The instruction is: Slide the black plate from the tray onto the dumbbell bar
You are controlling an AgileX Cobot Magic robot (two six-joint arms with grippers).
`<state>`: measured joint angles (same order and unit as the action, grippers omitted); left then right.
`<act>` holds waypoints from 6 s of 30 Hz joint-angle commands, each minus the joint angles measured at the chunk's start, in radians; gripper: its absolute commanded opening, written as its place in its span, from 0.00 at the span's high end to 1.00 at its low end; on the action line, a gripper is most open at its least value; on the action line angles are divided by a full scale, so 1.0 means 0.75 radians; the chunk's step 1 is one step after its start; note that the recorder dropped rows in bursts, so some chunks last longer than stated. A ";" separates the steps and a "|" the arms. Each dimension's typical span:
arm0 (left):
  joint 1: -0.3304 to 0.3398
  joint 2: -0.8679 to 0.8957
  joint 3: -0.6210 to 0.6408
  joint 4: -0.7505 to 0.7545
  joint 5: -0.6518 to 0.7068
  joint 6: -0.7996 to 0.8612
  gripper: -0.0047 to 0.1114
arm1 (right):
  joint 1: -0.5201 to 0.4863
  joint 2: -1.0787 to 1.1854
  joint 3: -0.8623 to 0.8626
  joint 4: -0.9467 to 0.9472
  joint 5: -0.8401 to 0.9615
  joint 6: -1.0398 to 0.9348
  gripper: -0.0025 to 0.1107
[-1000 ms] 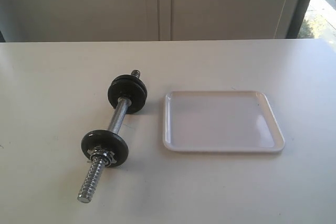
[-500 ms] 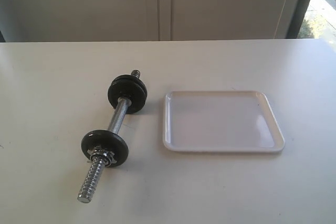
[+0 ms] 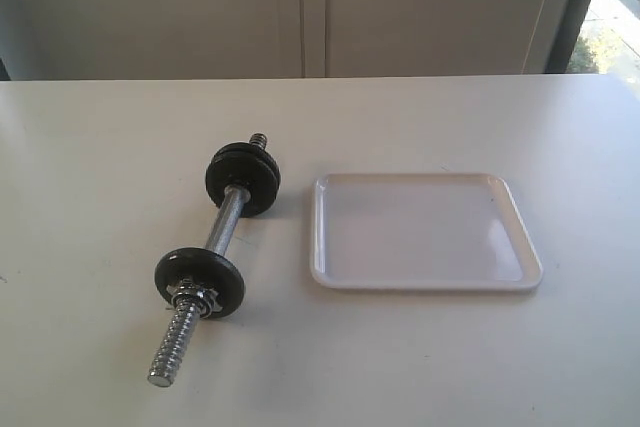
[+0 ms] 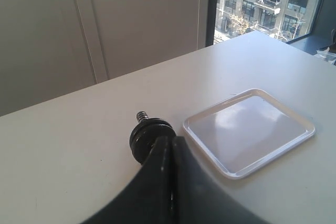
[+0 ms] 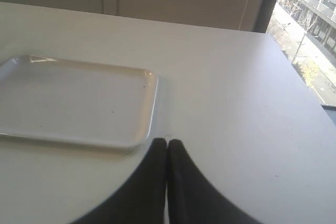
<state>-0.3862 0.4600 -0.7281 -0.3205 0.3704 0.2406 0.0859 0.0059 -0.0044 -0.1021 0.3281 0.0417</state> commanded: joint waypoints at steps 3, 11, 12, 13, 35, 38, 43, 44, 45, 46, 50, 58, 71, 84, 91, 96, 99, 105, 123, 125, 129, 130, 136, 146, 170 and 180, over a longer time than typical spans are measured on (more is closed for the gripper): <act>0.004 -0.015 0.006 -0.020 -0.004 -0.013 0.96 | 0.019 -0.008 0.006 0.148 -0.006 -0.126 0.98; 0.004 -0.015 0.006 -0.020 -0.004 -0.013 0.96 | 0.019 -0.008 0.006 0.148 0.008 -0.119 0.98; 0.004 -0.015 0.006 -0.020 -0.004 -0.013 0.96 | 0.019 -0.008 0.006 0.148 0.008 -0.119 0.98; 0.004 -0.015 0.006 -0.020 -0.004 -0.013 0.96 | 0.019 -0.008 0.006 0.148 0.008 -0.119 0.98; 0.004 -0.015 0.006 -0.020 -0.004 -0.013 0.96 | 0.019 -0.008 0.006 0.146 0.008 -0.119 0.98; 0.004 -0.015 0.006 -0.020 -0.004 -0.013 0.96 | 0.019 -0.008 0.006 0.146 0.008 -0.119 0.98; 0.004 -0.015 0.006 -0.020 -0.004 -0.010 0.96 | 0.019 -0.008 0.006 0.146 0.008 -0.119 0.98; 0.004 -0.017 0.006 -0.017 -0.004 -0.002 0.96 | 0.019 -0.008 0.006 0.146 0.008 -0.119 0.98; 0.004 -0.017 0.006 -0.014 -0.004 0.003 0.96 | 0.019 -0.008 0.006 0.146 0.008 -0.119 0.98; 0.004 -0.017 0.006 -0.014 -0.004 0.003 0.96 | 0.019 -0.008 0.006 0.146 0.008 -0.119 0.98; 0.004 -0.017 0.006 -0.014 -0.049 -0.001 0.96 | 0.019 -0.008 0.006 0.146 0.008 -0.119 0.98; 0.037 -0.086 0.008 -0.055 -0.209 -0.024 0.96 | 0.019 -0.008 0.006 0.146 0.008 -0.119 0.98; 0.278 -0.446 0.261 -0.060 -0.223 -0.078 0.96 | 0.019 -0.008 0.006 0.146 0.008 -0.119 0.98; 0.302 -0.613 0.556 -0.060 -0.434 -0.144 0.96 | 0.019 -0.008 0.006 0.146 0.011 -0.119 0.98; 0.302 -0.613 0.580 -0.060 -0.469 -0.238 0.96 | 0.019 -0.008 0.006 0.146 0.011 -0.119 0.98; 0.298 -0.613 0.634 -0.080 -0.484 -0.321 0.96 | 0.019 -0.008 0.006 0.146 0.011 -0.119 0.98; 0.298 -0.613 0.740 -0.080 -0.615 -0.392 0.96 | 0.019 -0.008 0.006 0.146 0.011 -0.119 0.98; 0.298 -0.613 0.971 -0.080 -0.939 -0.498 0.96 | 0.019 -0.008 0.006 0.146 0.011 -0.119 0.98; 0.298 -0.613 0.971 0.214 -0.598 -0.599 0.96 | 0.019 -0.008 0.006 0.146 0.011 -0.119 0.98; 0.298 -0.613 0.971 0.278 -0.560 -0.645 0.96 | 0.019 -0.008 0.006 0.146 0.011 -0.119 0.98; 0.298 -0.613 0.971 0.297 -0.494 -0.601 0.96 | 0.019 -0.008 0.006 0.146 0.011 -0.119 0.98; 0.298 -0.613 0.971 0.297 -0.469 -0.585 0.96 | 0.019 -0.008 0.006 0.146 0.011 -0.119 0.98; 0.298 -0.613 0.971 0.301 -0.237 -0.395 0.96 | 0.019 -0.008 0.006 0.146 0.011 -0.119 0.98; 0.298 -0.613 0.971 0.372 -0.235 -0.344 0.96 | 0.019 -0.008 0.006 0.146 0.011 -0.119 0.98; 0.358 -0.613 0.971 0.394 -0.242 -0.383 0.96 | 0.019 -0.008 0.006 0.146 0.011 -0.119 0.98; 0.358 -0.613 0.971 0.394 -0.242 -0.383 0.96 | 0.019 -0.008 0.006 0.146 0.011 -0.119 0.98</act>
<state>-0.1187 0.0043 -0.0026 -0.0257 0.1885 -0.0390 0.0982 0.0059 -0.0044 0.0055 0.3405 -0.0415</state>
